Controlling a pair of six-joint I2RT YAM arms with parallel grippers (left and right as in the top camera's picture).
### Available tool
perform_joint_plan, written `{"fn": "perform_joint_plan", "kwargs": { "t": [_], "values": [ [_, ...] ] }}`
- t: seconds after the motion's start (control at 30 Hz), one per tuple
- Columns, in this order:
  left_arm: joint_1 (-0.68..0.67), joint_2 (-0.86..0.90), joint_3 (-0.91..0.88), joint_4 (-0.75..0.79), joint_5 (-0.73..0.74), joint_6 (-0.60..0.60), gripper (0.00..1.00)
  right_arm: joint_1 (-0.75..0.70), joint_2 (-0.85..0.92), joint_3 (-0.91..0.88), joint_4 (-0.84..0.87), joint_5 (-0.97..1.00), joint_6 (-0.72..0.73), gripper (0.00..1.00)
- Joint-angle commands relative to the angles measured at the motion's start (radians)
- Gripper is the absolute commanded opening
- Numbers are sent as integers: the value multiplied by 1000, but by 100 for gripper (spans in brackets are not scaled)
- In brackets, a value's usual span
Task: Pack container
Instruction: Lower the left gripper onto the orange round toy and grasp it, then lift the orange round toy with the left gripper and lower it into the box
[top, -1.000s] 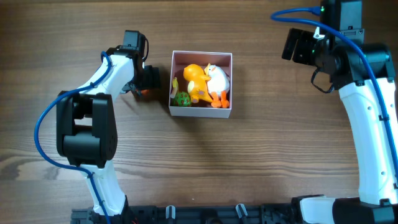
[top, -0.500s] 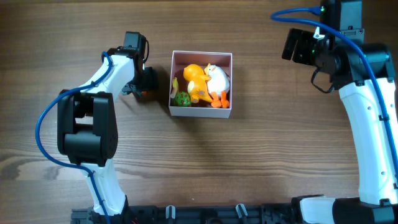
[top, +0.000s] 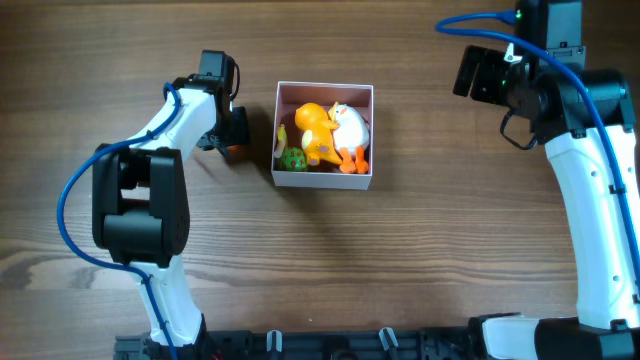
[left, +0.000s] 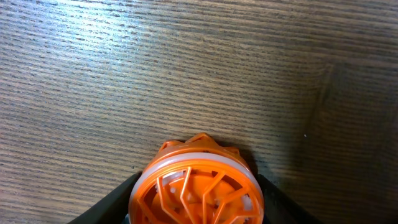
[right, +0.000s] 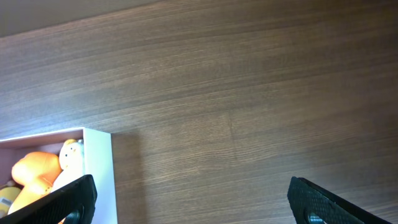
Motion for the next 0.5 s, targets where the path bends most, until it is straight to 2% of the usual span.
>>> {"fn": "perform_joint_plan", "kwargs": {
  "t": [0.0, 0.47],
  "values": [
    [4, -24, 8, 5, -6, -2, 54, 0, 6, 0, 0, 14, -5, 100],
    [-10, -249, 68, -87, 0, -2, 51, 0, 6, 0, 0, 14, -5, 100]
  ]
}}
